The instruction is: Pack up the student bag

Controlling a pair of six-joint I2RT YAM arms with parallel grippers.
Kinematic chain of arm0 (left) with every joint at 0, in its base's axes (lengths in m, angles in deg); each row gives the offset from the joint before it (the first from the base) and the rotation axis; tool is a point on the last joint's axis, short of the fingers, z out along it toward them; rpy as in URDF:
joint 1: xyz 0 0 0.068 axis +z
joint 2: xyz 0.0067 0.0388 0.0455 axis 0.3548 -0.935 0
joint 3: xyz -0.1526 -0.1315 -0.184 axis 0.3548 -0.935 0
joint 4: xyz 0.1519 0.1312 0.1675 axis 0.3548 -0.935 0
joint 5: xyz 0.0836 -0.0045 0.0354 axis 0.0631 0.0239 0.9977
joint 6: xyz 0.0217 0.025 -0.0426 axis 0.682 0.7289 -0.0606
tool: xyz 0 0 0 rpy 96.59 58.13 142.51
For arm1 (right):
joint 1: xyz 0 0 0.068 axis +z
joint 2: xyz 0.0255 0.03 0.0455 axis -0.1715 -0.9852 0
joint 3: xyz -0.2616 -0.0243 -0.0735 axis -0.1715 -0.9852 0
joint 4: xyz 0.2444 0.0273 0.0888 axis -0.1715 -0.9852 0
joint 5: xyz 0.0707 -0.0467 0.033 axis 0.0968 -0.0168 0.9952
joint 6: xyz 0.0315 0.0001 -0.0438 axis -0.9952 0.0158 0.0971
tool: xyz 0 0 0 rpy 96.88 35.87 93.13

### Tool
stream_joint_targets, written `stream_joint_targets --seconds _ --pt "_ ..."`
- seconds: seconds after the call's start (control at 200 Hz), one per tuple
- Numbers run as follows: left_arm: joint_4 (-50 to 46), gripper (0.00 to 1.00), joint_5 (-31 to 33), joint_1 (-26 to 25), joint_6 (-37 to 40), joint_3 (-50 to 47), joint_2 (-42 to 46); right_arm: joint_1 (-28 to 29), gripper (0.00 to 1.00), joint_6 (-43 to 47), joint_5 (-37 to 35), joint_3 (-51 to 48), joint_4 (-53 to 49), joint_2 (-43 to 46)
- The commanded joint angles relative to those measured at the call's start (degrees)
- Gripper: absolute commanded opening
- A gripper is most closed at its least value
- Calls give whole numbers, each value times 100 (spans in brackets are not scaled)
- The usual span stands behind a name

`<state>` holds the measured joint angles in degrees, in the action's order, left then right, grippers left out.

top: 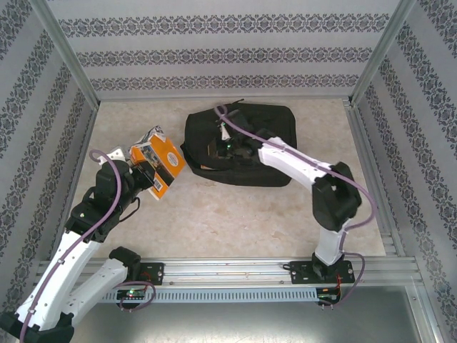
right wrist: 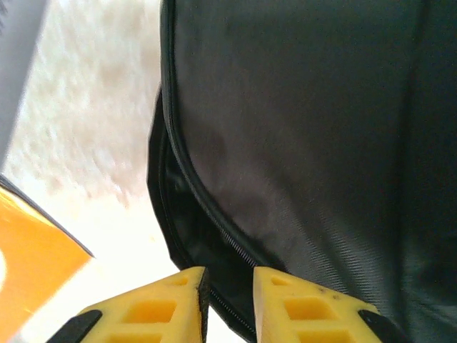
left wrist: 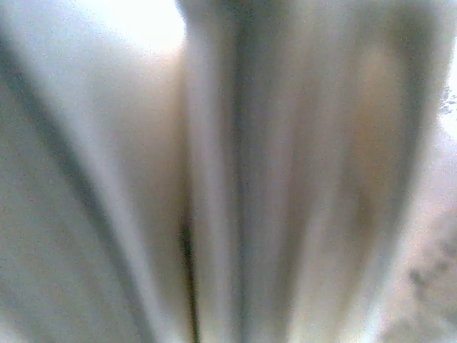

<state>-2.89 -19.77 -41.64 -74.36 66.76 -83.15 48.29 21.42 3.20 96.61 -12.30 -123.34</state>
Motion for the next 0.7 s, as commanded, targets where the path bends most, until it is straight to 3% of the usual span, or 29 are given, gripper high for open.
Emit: stream_joint_targets --seconds 0.0,0.42,0.694 --pt "51 0 197 59 207 270 167 128 24 568 249 373 -942 -324" --pt "323 0 -415 61 36 -241 99 149 25 1179 -585 273 -1836 -654" --pt "249 0 -351 65 102 -277 125 39 27 1294 -795 -1197 -1689 289"
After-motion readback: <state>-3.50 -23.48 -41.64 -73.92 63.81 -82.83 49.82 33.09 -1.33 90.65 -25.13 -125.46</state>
